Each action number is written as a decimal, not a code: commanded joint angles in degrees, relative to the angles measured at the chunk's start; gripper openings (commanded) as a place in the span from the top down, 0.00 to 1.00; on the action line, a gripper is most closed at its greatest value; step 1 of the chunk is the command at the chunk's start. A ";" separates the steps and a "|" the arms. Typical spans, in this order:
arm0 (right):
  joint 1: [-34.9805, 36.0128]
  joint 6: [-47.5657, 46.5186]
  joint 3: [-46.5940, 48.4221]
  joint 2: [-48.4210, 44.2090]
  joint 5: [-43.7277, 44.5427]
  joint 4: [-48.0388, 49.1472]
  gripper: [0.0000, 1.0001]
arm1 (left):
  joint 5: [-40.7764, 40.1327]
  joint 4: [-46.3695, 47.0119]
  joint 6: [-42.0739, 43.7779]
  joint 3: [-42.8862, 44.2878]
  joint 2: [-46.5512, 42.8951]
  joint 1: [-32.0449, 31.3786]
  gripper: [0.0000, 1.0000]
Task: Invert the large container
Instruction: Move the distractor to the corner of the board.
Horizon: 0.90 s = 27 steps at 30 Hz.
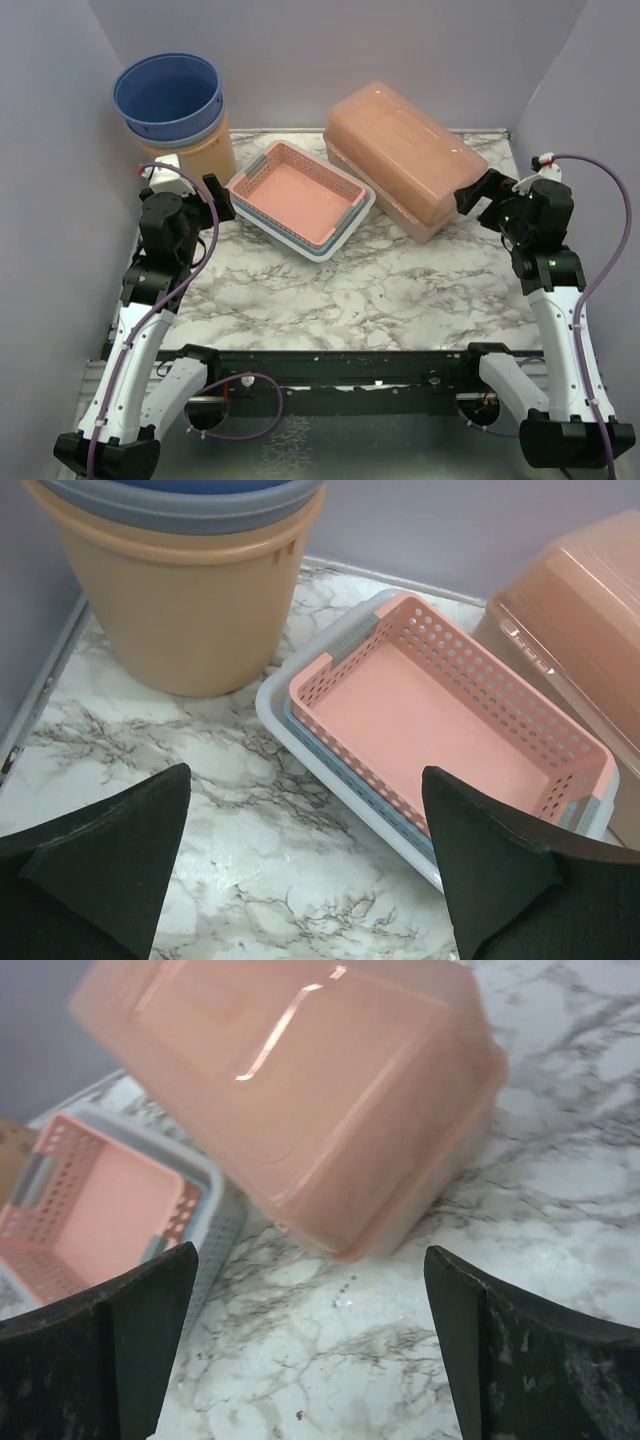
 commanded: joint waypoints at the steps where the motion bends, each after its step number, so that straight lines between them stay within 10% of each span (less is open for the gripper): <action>1: -0.02 -1.54 3.66 -0.40 -17.12 3.17 0.00 | -3.37 -5.48 -4.47 -1.03 -3.66 -0.14 0.01; 9: 0.84 -0.48 12.12 12.53 -33.97 1.81 0.00 | -0.62 -8.66 -4.66 0.30 0.11 -0.14 0.01; 27: 28.50 -5.60 55.72 54.94 -3.95 -9.08 0.00 | 4.79 -9.82 -9.68 -0.05 3.52 -0.17 0.01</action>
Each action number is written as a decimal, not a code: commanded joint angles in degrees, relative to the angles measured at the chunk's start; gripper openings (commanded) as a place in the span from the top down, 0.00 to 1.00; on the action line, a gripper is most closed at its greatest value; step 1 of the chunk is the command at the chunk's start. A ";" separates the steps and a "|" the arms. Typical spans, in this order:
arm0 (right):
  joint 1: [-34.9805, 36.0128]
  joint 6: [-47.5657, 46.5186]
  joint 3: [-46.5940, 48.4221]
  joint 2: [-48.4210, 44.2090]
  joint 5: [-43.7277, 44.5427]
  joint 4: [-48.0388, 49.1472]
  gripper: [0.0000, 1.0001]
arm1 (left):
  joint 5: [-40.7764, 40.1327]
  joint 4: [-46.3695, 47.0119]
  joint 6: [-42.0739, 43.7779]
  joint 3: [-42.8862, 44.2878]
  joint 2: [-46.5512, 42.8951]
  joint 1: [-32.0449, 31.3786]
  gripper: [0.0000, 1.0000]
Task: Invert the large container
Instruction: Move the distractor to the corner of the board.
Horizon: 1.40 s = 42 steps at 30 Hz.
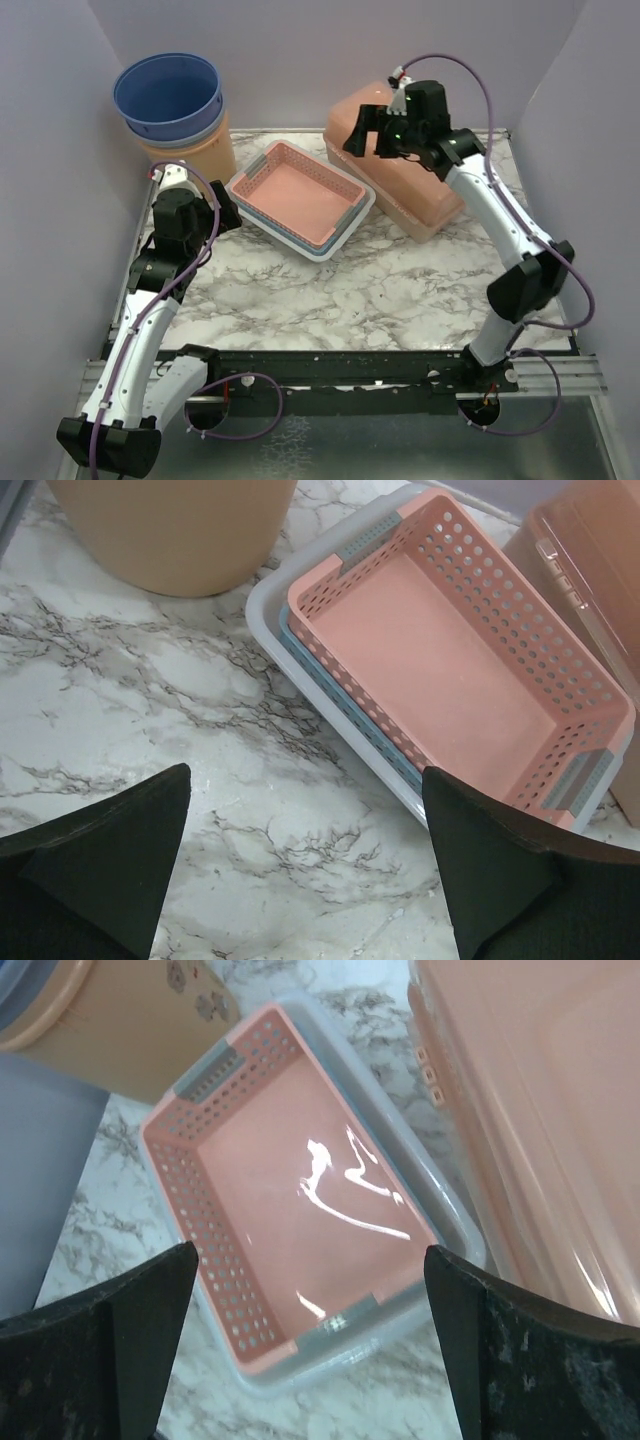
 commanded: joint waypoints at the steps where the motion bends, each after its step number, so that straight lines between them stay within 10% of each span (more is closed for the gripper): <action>1: 3.22 -1.22 14.17 12.24 7.27 -4.35 0.00 | 3.92 -0.61 -2.10 0.67 0.50 -0.23 0.01; 9: 8.70 -5.14 39.39 34.10 13.19 -1.95 0.00 | 4.38 -0.63 -2.45 -0.25 -0.12 -0.21 0.01; 26: 11.33 -8.86 43.37 51.55 37.73 21.03 0.00 | 7.35 -0.37 -5.64 -1.13 -0.90 -0.23 0.01; 42: 4.45 -3.41 35.96 46.31 54.12 20.07 0.00 | 4.90 -2.21 -3.89 0.43 -4.58 -0.16 0.01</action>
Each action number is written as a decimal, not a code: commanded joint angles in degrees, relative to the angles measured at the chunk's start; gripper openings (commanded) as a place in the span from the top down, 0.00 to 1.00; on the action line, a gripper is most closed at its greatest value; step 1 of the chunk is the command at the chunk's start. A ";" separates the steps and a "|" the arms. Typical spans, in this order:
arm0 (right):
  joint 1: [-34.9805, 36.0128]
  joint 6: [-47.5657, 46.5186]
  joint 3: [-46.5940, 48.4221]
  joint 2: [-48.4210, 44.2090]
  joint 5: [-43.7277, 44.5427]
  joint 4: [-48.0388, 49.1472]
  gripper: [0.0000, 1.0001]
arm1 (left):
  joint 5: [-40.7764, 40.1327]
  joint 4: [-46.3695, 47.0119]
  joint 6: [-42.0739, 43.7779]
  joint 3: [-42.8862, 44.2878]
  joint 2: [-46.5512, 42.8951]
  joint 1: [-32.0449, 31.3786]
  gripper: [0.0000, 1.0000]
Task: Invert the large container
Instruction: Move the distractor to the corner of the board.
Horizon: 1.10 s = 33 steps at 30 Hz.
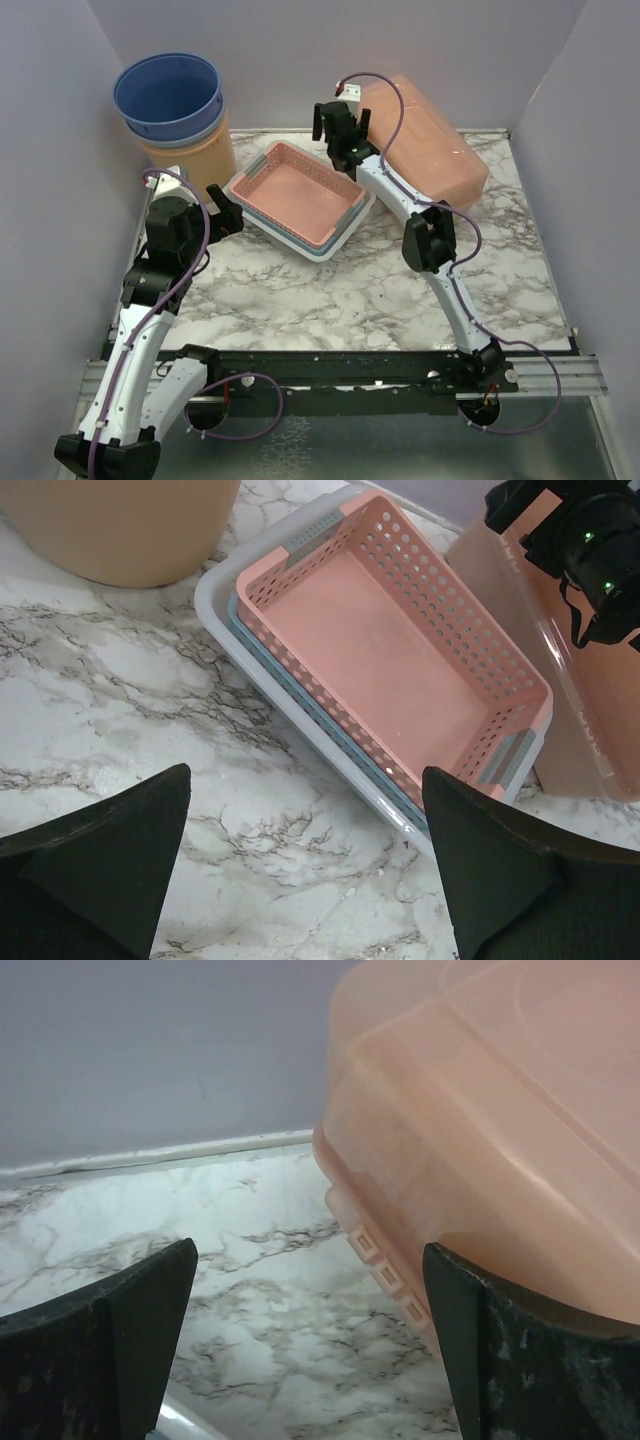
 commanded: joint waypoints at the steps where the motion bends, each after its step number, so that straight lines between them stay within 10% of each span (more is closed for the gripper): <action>1: -5.20 3.08 -5.52 -5.81 7.19 -0.91 0.00 | -0.51 -1.32 0.85 1.02 -0.59 -0.21 0.01; 9: -10.51 6.61 -16.40 -14.55 4.37 -6.15 0.00 | 0.96 -1.34 1.26 1.00 0.33 -0.21 0.01; 21: -12.15 -4.24 -29.12 -28.09 -28.74 -4.84 0.00 | 2.27 -1.29 1.22 0.08 0.18 -0.20 0.01; 33: -10.22 -2.92 -23.87 -18.24 -6.47 -11.93 0.00 | 2.16 -1.38 1.20 -0.71 -1.24 -0.18 0.01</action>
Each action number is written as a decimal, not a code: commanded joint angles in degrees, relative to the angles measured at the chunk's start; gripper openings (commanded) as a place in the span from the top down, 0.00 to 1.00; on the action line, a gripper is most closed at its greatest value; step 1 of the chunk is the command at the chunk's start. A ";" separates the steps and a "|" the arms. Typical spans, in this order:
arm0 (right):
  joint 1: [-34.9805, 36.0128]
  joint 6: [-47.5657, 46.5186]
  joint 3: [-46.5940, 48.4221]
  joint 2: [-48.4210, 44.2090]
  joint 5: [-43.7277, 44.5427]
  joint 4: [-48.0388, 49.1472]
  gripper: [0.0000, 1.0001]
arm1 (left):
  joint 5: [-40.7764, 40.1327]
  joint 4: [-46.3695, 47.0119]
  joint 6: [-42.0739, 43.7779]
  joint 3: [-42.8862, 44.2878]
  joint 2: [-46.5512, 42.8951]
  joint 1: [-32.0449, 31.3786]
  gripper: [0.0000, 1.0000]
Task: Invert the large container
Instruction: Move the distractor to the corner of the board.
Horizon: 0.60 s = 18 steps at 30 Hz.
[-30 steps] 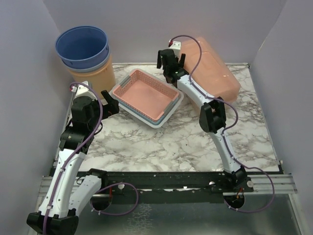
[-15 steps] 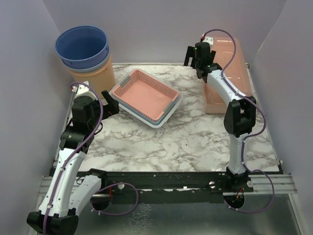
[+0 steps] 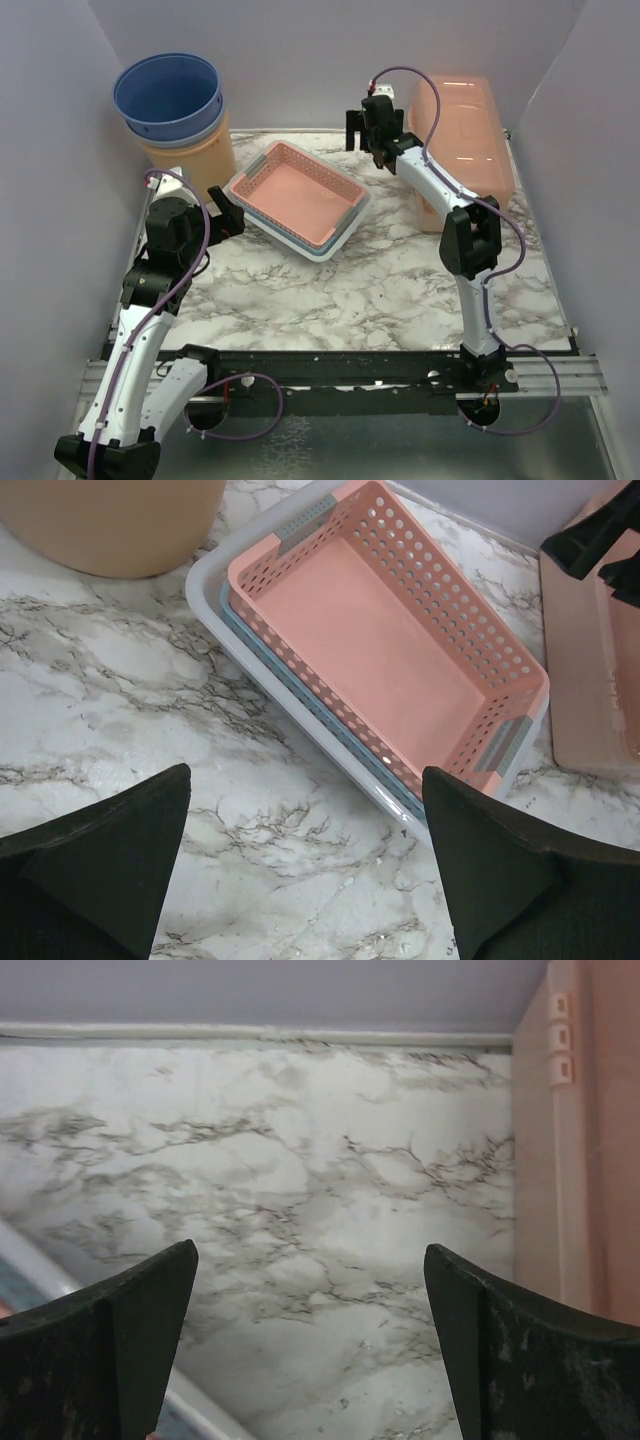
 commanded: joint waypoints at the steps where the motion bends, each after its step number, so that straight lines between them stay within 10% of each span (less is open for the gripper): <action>1: -3.20 0.40 1.96 4.58 10.71 -6.60 0.00 | 0.54 -0.57 0.37 -0.90 -0.99 -0.18 0.01; 18: -13.96 -1.90 -12.74 -2.54 9.74 -1.65 0.00 | 0.32 -0.57 -0.02 -2.55 -0.64 -0.18 0.01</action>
